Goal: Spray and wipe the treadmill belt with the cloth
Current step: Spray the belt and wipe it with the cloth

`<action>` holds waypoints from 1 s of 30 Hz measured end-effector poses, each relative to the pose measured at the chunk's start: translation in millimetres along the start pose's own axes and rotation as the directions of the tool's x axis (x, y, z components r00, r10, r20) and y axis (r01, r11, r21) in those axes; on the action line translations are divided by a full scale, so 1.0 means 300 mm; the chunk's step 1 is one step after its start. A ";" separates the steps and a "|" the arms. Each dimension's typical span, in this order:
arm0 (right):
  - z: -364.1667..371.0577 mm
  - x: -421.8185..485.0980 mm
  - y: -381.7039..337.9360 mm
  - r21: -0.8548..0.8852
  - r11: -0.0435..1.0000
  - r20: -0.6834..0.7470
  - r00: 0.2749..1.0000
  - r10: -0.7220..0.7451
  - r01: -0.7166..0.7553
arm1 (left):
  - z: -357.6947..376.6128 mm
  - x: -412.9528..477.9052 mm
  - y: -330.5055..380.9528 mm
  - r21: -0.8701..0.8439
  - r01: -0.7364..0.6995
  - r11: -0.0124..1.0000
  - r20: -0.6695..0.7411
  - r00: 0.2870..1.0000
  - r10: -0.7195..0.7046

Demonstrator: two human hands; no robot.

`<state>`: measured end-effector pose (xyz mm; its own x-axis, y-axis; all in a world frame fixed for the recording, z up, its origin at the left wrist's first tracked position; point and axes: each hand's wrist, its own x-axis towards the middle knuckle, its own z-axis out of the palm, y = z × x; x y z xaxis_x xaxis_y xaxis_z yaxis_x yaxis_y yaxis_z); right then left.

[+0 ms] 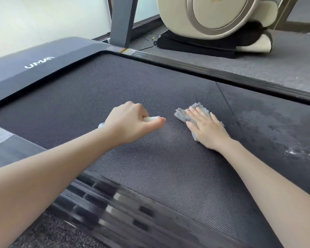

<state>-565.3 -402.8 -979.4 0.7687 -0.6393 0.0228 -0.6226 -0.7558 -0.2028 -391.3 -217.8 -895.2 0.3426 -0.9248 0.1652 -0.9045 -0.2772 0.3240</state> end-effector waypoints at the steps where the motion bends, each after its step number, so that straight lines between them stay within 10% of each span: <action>1: 0.003 0.002 0.002 -0.001 1.000 -0.001 1.000 0.000 0.000 | 0.001 -0.003 -0.001 -0.004 0.003 1.000 -0.002 1.000 -0.003; 27: -0.001 0.128 -0.091 -0.067 0.991 0.071 0.990 0.122 -0.118 | -0.049 -0.001 -0.078 -0.136 0.093 0.986 -0.111 0.988 -0.109; 30: 0.039 0.095 -0.270 -0.095 0.989 0.062 0.993 -0.105 0.110 | -0.054 -0.001 -0.087 -0.131 0.102 0.986 -0.128 0.985 -0.119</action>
<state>-491.2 -358.1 -973.9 0.8373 -0.5465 -0.0171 -0.5451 -0.8318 -0.1048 -363.6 -206.1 -888.6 0.4775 -0.8441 0.2438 -0.8238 -0.3336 0.4584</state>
